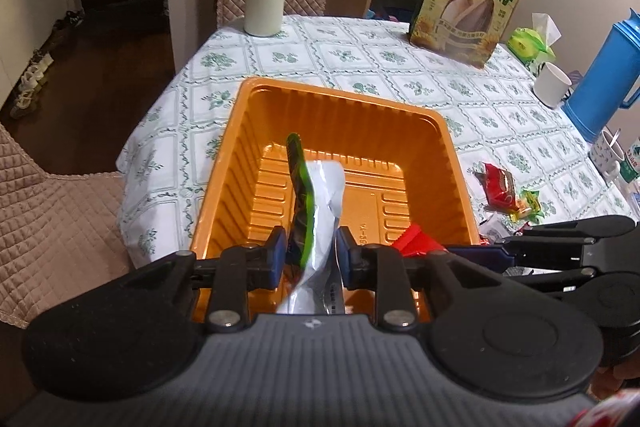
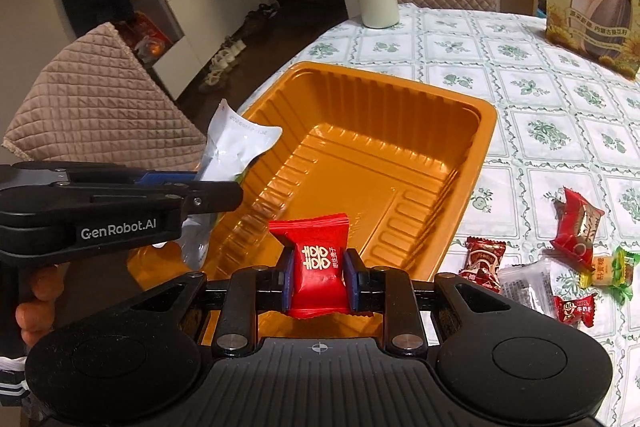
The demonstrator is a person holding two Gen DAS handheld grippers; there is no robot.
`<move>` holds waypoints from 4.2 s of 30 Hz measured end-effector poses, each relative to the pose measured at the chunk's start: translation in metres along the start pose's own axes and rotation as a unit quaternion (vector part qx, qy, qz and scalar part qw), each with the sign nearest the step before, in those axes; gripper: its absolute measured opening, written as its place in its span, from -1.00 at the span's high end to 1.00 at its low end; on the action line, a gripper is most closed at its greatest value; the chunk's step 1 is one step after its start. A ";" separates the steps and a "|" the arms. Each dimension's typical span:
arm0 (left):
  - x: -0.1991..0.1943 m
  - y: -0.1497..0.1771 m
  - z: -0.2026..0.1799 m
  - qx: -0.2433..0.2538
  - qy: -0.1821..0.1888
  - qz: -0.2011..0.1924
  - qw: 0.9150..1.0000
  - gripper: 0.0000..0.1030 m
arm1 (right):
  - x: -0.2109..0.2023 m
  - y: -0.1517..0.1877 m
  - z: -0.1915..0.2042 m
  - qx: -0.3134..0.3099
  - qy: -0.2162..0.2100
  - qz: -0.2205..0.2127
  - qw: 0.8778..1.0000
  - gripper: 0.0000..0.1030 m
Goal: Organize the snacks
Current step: 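Release the wrapped bar and red candy into the orange tray with both grippers, then move both grippers back over the remaining snacks on the tablecloth, then grasp the small clear candy with the left gripper while the right gripper grasps the seed bag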
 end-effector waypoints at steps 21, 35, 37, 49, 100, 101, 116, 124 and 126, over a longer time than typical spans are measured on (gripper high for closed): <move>-0.010 0.014 0.018 -0.020 -0.010 0.012 1.000 0.34 | 0.004 -0.008 0.001 0.013 -0.002 -0.009 1.000 0.49; -0.039 0.035 0.016 -0.050 -0.030 0.003 0.998 0.31 | -0.024 -0.002 0.006 0.003 -0.019 -0.030 0.999 0.03; -0.043 0.038 0.010 -0.049 -0.034 0.002 0.998 0.31 | -0.031 0.002 0.004 -0.001 -0.021 -0.032 0.999 0.03; -0.060 0.061 -0.036 -0.065 -0.059 -0.008 0.996 0.29 | -0.074 0.029 -0.020 -0.033 -0.029 -0.039 0.998 0.01; 0.045 0.077 -0.192 -0.131 -0.167 -0.023 0.977 0.37 | -0.113 0.075 -0.234 0.012 -0.015 0.019 1.000 0.00; 0.048 0.077 -0.191 -0.132 -0.168 -0.021 0.977 0.38 | -0.113 0.074 -0.236 0.014 -0.014 0.019 1.000 0.00; 0.079 0.077 -0.182 -0.134 -0.184 0.002 0.974 0.51 | -0.108 0.068 -0.262 0.033 -0.006 0.024 0.999 0.00; 0.078 0.077 -0.183 -0.122 -0.182 -0.002 0.976 0.65 | -0.107 0.069 -0.262 0.032 -0.007 0.027 0.999 0.00; 0.076 0.077 -0.185 -0.121 -0.176 -0.002 0.977 0.65 | -0.108 0.068 -0.261 0.031 -0.008 0.025 0.999 0.00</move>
Point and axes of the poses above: each gripper's, at about its wrist camera, not at the fingertips, and x roughly the way its jaws point, z to its left, y to its underside, the point moved 10 cm from there along x, roughly the way its jaws point
